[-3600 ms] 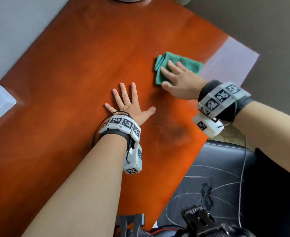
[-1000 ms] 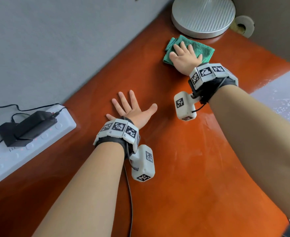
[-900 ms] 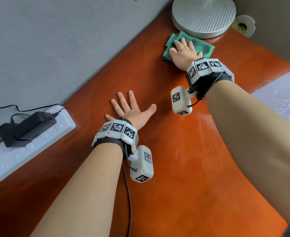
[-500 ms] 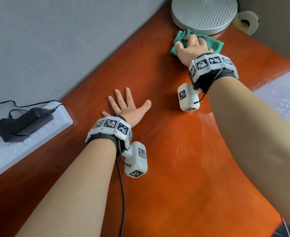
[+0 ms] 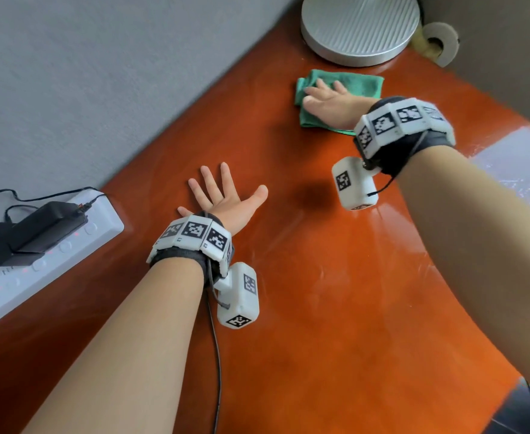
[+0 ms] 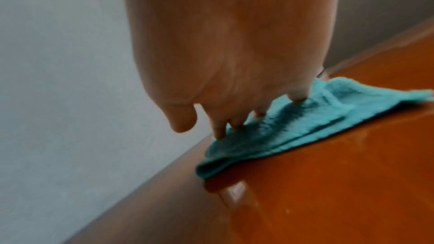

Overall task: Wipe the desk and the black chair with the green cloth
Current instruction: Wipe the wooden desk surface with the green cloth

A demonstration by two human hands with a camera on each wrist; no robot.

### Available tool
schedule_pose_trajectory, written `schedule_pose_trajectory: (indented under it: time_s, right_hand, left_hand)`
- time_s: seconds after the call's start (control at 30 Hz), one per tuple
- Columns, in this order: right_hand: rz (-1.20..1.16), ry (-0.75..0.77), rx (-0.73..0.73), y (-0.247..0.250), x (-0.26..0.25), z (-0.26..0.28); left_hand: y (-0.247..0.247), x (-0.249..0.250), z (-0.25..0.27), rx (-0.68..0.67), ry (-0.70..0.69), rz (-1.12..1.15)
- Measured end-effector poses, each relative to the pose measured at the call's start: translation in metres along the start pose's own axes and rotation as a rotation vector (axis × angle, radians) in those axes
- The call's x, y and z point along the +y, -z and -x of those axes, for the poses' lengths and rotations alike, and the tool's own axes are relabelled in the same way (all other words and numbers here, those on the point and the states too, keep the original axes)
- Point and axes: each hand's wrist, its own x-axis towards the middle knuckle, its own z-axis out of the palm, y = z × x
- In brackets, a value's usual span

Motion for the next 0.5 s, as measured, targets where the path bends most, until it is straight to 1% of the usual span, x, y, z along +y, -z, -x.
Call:
schedule_pose_trajectory:
  time_s: [0.07, 0.17, 0.27, 0.33, 0.4, 0.5]
  right_hand:
    - [0.057, -0.024, 0.028, -0.007, -0.009, -0.008]
    - [0.031, -0.013, 0.059, -0.005, -0.004, -0.013]
    - [-0.017, -0.030, 0.059, 0.014, 0.031, -0.017]
    - [-0.037, -0.076, 0.039, 0.027, 0.059, -0.017]
    - [-0.017, -0.132, 0.113, 0.031, 0.084, -0.013]
    - [-0.053, -0.225, 0.320, 0.027, 0.114, -0.001]
  left_hand:
    - [0.000, 0.000, -0.001, -0.002, 0.002, 0.003]
    - [-0.001, 0.000, -0.003, 0.002, 0.010, -0.001]
    - [-0.002, -0.001, -0.003, 0.004, 0.012, -0.011]
    - [-0.002, -0.001, -0.003, 0.006, 0.014, -0.014]
    - [-0.002, -0.002, -0.003, 0.010, 0.017, -0.010]
    - [-0.003, -0.002, -0.002, 0.015, 0.006, -0.006]
